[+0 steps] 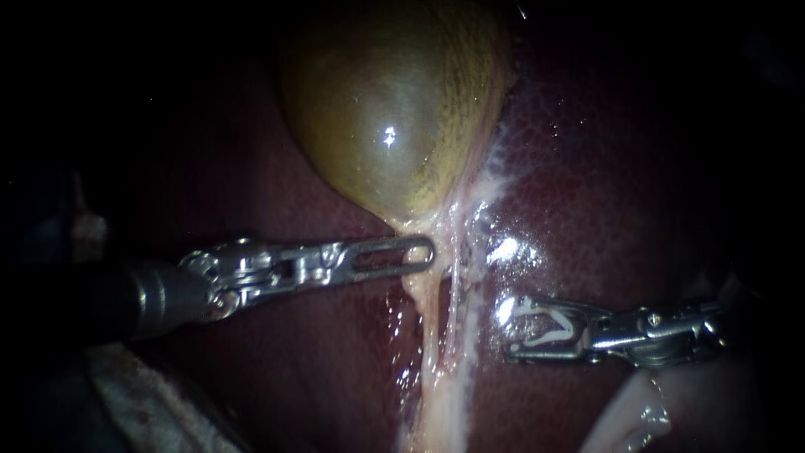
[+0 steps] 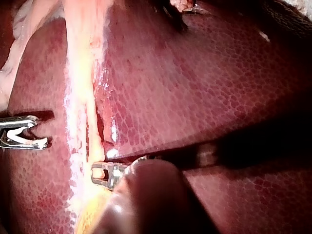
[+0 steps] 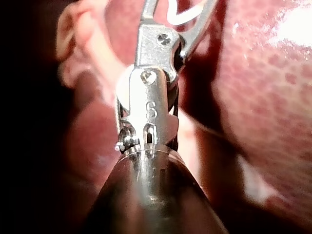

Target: Clipping first clip left tube

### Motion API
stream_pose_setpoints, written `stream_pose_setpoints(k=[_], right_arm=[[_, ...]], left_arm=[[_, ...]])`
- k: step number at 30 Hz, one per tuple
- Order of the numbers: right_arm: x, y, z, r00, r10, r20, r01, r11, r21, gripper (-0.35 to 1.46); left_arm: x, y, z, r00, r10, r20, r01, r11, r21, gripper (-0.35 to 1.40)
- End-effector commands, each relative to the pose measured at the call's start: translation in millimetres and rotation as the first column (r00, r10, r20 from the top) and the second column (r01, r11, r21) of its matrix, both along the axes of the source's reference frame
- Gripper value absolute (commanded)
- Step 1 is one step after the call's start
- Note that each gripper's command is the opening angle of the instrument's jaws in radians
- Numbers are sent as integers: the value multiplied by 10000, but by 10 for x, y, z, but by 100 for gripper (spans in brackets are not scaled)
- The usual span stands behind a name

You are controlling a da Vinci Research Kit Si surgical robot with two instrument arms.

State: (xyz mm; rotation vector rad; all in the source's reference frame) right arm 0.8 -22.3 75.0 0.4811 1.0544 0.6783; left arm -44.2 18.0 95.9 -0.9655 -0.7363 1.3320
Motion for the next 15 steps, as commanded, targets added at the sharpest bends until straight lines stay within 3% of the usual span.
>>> stream_pose_setpoints(k=[1,10,15], right_arm=[[0,0,0,10000,-1,-1,1,10000,0,53],[0,0,0,10000,-1,-1,1,10000,-2,53],[0,-1,-1,10000,-1,-2,1,10000,-5,53]], left_arm=[[0,0,0,10000,1,-1,-1,10000,1,-35],[0,0,-2,10000,-3,-3,3,10000,9,-35],[0,2,-14,10000,66,5,-66,10000,-16,-35]])
